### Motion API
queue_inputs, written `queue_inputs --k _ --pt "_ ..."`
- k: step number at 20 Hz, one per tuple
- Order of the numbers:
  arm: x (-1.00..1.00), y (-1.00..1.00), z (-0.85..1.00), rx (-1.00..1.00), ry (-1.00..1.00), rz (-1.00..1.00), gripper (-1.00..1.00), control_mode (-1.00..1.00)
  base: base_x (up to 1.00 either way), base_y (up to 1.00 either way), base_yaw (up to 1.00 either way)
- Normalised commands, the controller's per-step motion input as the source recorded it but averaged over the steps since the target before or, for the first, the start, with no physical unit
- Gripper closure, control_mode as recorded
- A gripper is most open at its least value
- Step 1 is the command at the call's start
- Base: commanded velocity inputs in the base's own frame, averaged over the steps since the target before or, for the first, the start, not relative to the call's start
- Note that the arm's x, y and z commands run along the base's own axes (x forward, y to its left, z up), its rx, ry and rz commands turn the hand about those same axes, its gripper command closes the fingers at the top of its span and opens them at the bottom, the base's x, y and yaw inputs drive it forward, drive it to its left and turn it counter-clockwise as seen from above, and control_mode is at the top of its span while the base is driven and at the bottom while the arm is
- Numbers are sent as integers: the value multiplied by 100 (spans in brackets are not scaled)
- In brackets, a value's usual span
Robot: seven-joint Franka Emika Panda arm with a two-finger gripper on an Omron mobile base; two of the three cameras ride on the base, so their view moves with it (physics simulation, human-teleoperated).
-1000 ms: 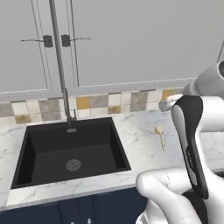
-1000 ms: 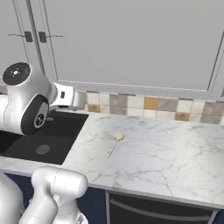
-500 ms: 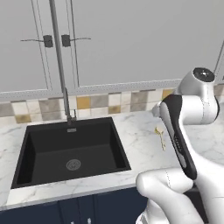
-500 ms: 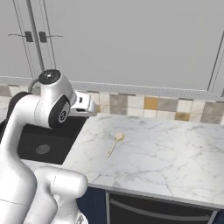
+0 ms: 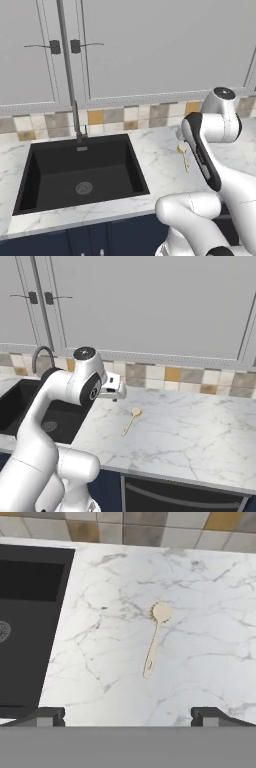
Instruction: Grab the spray bottle from the cabinet, then place it next to the cutting board for sanitizing. Then grab the dish brush from the countertop next to the sink and place it next to the cutting board.
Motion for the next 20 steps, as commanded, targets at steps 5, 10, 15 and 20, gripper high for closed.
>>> queue_inputs --k 5,10,15,20 --pt "31 -20 -55 0 5 -5 -100 -100 0 0 0" --pt "26 -33 -44 0 6 -4 -100 -100 0 0 0" --pt "15 -20 -44 0 9 -2 -100 -100 0 0 0" --pt "14 -12 -36 0 6 -1 -100 -100 0 0 0"
